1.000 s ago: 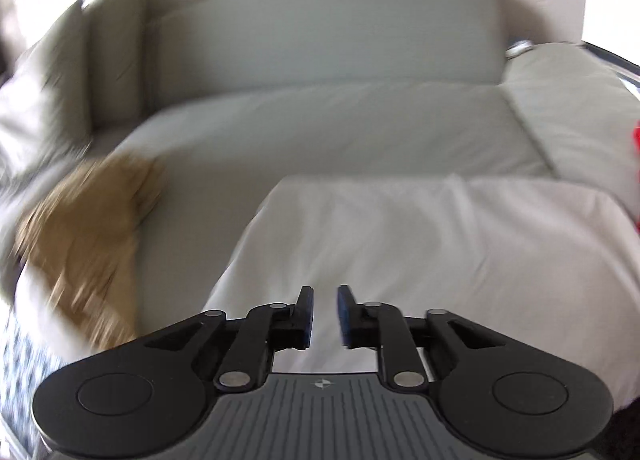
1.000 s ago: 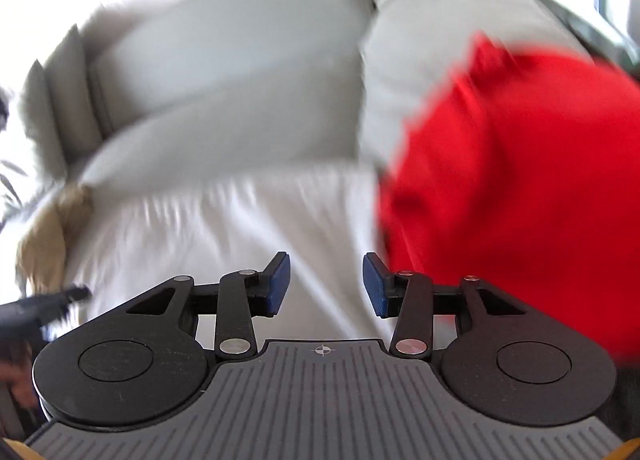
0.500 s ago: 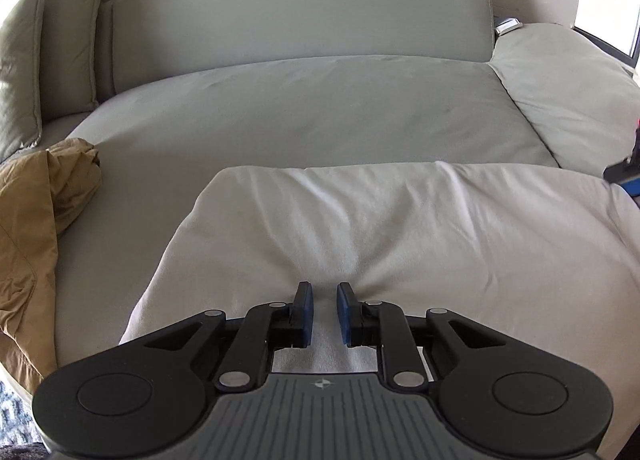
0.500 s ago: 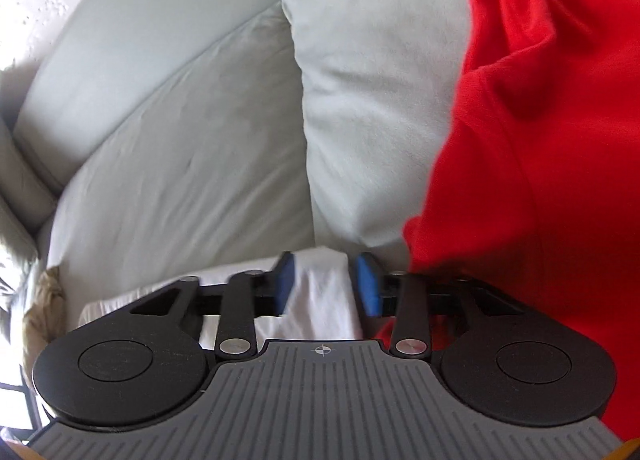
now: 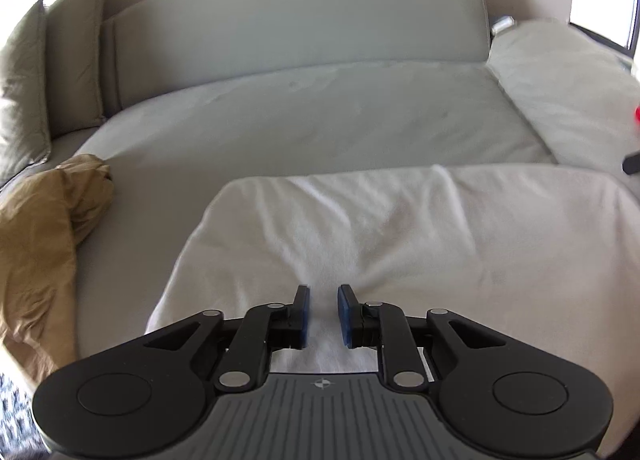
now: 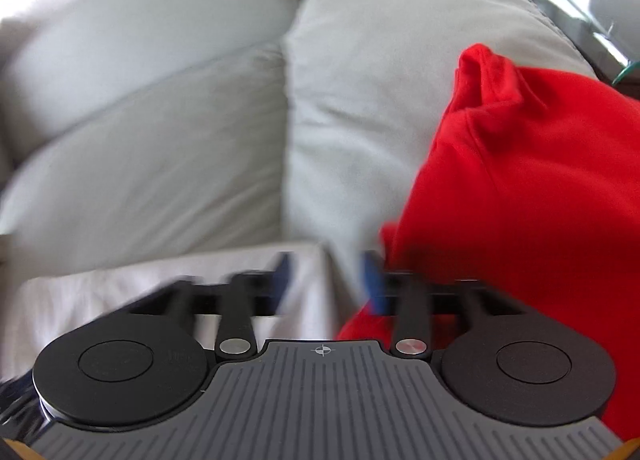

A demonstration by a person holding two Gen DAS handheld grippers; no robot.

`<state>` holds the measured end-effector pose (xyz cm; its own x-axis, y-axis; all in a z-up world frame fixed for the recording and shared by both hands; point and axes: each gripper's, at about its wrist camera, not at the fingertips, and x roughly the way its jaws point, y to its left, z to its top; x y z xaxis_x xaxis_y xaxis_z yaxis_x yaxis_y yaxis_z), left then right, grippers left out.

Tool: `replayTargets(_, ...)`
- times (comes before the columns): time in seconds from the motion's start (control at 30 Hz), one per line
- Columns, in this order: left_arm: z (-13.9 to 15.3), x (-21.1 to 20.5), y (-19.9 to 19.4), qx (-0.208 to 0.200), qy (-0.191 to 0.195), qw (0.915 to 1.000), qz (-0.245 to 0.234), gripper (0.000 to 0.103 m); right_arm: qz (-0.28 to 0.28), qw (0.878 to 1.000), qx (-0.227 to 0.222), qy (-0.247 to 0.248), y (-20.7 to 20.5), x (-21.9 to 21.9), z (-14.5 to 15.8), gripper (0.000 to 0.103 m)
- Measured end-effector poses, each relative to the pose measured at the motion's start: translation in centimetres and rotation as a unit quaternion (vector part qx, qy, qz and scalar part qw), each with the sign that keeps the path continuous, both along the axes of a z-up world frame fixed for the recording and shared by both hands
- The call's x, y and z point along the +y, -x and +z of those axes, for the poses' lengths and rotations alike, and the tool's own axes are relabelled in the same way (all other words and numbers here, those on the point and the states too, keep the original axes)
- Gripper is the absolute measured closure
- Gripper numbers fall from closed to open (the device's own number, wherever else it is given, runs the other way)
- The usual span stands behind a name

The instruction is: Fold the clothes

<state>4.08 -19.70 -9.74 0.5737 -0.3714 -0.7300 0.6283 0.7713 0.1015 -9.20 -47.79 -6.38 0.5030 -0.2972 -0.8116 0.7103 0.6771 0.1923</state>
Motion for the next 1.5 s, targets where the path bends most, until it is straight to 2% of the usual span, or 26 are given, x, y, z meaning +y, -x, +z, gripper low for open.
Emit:
replayTargets(0.03,0.4,0.1,0.9,-0.005,0.007,0.9999,-0.01,0.083,0.018,1.0,-0.001,0.008,0.6,1.3,0.4,0.046)
replayTargets(0.17,0.2,-1.5,4.5,-0.012,0.003,0.9982,-0.059,0.082,0.088,0.996,-0.021,-0.028,1.7,5.4,-0.2,0.054)
replayTargets(0.27,-1.1,-2.6,6.3,-0.011,-0.017,0.9964,-0.082,0.079,0.11,0.993,-0.022,-0.044,1.6,7.5,-2.1,0.057)
replayTargets(0.33,-1.8,-2.2,7.4,-0.015,-0.033,0.9947,-0.096,0.08,0.116,0.992,-0.004,-0.042,2.4,8.9,-3.3,0.057)
replayTargets(0.37,-1.9,-1.8,8.0,-0.022,-0.039,0.9938,-0.101,0.08,0.118,0.993,-0.009,-0.03,3.6,9.6,-3.6,0.057)
replayTargets(0.43,-1.8,-0.8,8.8,-0.021,-0.049,0.9927,-0.108,0.08,0.107,0.994,-0.005,-0.038,5.9,9.8,-4.2,0.056)
replayTargets(0.53,-1.8,0.8,9.2,0.04,-0.069,0.9908,-0.109,0.08,0.058,0.99,0.015,-0.129,9.5,8.4,-4.6,0.064)
replayTargets(0.57,-1.8,1.2,9.3,0.063,-0.078,0.9887,-0.111,0.08,0.037,0.988,0.01,-0.148,10.8,8.0,-4.7,0.064)
replayTargets(0.6,-1.8,1.5,9.3,0.076,-0.081,0.9874,-0.112,0.079,0.016,0.986,0.003,-0.164,12.1,7.7,-4.7,0.063)
replayTargets(0.7,-0.7,1.6,9.8,0.071,-0.061,0.9904,-0.102,0.07,-0.054,0.975,-0.077,-0.199,15.7,7.1,-4.4,0.042)
replayTargets(0.77,0.0,1.5,10.0,0.066,-0.046,0.992,-0.098,0.066,-0.096,0.966,-0.114,-0.211,16.9,6.8,-4.7,0.041)
replayTargets(0.83,0.4,0.9,10.4,0.062,-0.04,0.9918,-0.105,0.061,-0.112,0.967,-0.111,-0.201,16.8,6.6,-5.1,0.041)
replayTargets(0.93,0.5,0.5,11.0,0.056,-0.043,0.9913,-0.111,0.061,-0.117,0.97,-0.105,-0.183,16.2,6.0,-5.9,0.04)
replayTargets(1.23,-0.4,0.6,10.2,0.084,-0.046,0.9913,-0.09,0.061,-0.095,0.968,-0.117,-0.201,15.0,4.4,-9.0,0.038)
replayTargets(1.37,-0.8,0.5,9.8,0.093,-0.047,0.9908,-0.086,0.061,-0.079,0.969,-0.123,-0.198,14.6,4.9,-8.6,0.044)
replayTargets(1.5,-1.2,0.3,9.7,0.1,-0.049,0.9898,-0.089,0.061,-0.069,0.974,-0.122,-0.177,14.1,5.1,-8.4,0.045)
